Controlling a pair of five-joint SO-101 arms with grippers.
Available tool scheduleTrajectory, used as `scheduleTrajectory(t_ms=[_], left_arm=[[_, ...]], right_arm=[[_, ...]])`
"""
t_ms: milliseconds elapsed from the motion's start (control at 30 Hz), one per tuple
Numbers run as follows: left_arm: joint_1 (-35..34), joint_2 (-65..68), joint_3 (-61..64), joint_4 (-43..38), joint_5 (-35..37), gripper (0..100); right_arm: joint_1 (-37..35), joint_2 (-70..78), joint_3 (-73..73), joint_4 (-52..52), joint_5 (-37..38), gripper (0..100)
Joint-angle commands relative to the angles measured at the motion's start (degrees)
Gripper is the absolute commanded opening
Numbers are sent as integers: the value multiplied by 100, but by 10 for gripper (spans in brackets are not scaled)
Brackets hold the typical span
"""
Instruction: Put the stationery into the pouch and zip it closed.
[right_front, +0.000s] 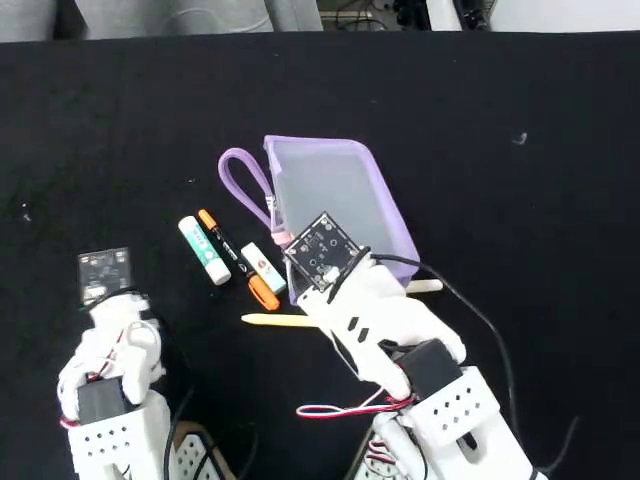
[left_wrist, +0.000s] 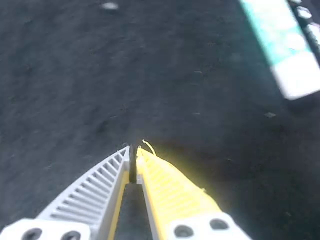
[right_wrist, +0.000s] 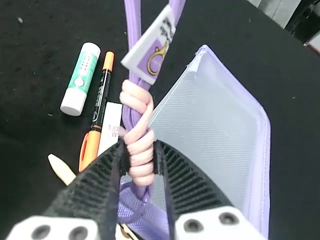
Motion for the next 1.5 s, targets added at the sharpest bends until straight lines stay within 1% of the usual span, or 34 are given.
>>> scheduleTrajectory(t_ms=[0, 100, 167, 367, 500, 633, 767, 867, 900, 1000, 1067, 1233, 1367, 1467], left_arm=[[910, -26, 145, 53, 53, 30], [1560, -26, 145, 114, 62, 30], [1780, -26, 145, 167, 35, 30], [1543, -26, -22, 167, 18, 30], [963, -35, -488, 123, 18, 30], [1068, -35, -1103, -404, 26, 30], [1121, -35, -1349, -475, 26, 30], [1429, -35, -1481, -527, 18, 42], [1534, -35, -1490, -510, 18, 70], [1956, -35, -1411, -492, 18, 198], [2193, -35, -1385, -396, 18, 245], [2695, -35, -1393, -404, 53, 238], [3319, -35, -1393, -413, 62, 238], [3732, -35, -1209, -738, 62, 240]], right_arm=[[-35, -110, -31, -158, -44, 11], [-35, -110, -31, -158, -44, 11], [-44, -110, -31, -158, -44, 11], [-53, -110, -48, -167, -44, 11], [-53, -110, -57, -167, -44, 11], [-53, -110, -40, -158, -44, 11], [-44, -110, -40, -158, -44, 11], [-35, -110, -57, -158, -44, 11], [-35, -110, -57, -158, -44, 11], [-35, -110, -66, -158, -35, 11], [-35, -110, -66, -158, -35, 11], [-62, -110, -75, -167, -35, 11], [-70, -110, -92, -176, -35, 11], [-70, -110, -154, -176, -44, 11]])
